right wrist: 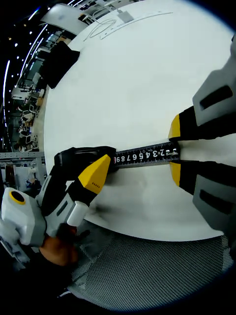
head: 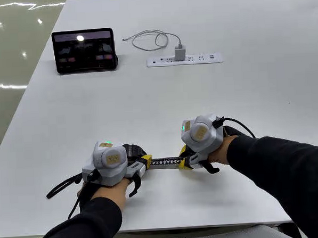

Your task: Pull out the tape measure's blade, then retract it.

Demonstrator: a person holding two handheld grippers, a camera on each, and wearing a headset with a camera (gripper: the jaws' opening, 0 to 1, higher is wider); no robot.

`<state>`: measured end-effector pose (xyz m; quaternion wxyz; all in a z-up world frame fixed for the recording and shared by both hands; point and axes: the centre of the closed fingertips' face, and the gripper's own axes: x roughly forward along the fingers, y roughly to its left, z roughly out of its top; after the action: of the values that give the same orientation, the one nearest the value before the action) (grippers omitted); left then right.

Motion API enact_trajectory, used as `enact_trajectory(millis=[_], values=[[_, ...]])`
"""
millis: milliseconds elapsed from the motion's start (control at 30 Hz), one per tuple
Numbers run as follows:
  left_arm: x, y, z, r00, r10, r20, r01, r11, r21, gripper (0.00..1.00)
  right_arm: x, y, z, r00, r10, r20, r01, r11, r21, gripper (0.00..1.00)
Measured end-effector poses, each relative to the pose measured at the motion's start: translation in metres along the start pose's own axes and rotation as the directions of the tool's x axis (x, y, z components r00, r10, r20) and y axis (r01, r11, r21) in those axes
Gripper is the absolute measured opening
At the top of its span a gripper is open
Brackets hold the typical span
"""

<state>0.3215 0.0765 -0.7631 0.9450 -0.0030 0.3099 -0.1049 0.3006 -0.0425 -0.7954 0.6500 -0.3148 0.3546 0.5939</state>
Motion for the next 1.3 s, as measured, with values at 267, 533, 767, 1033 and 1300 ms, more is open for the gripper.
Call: enact_trajectory(millis=[267, 533, 767, 1033, 1300], values=[[0.0, 0.0, 0.0, 1.0, -0.004, -0.002, 0.004, 1.0, -0.004, 0.61, 0.003, 0.001, 0.005, 1.0, 0.003, 0.004, -0.003, 1.0, 0.002, 0.11], [0.0, 0.0, 0.0, 1.0, -0.006, 0.001, 0.006, 1.0, -0.005, 0.61, 0.006, 0.001, 0.008, 0.9999, 0.003, 0.012, -0.003, 1.0, 0.003, 0.1], [0.0, 0.0, 0.0, 1.0, -0.004, 0.001, 0.004, 1.0, -0.006, 0.61, 0.009, 0.001, 0.011, 0.9998, 0.003, 0.022, -0.003, 1.0, -0.001, 0.11], [0.001, 0.0, 0.0, 1.0, -0.004, 0.0, 0.004, 1.0, -0.007, 0.61, 0.013, 0.001, 0.016, 0.9994, 0.002, 0.036, -0.002, 1.0, -0.007, 0.1], [0.001, 0.0, 0.0, 1.0, -0.005, -0.001, 0.005, 1.0, -0.008, 0.61, 0.015, 0.004, 0.021, 0.999, 0.003, 0.045, -0.003, 1.0, 0.003, 0.1]])
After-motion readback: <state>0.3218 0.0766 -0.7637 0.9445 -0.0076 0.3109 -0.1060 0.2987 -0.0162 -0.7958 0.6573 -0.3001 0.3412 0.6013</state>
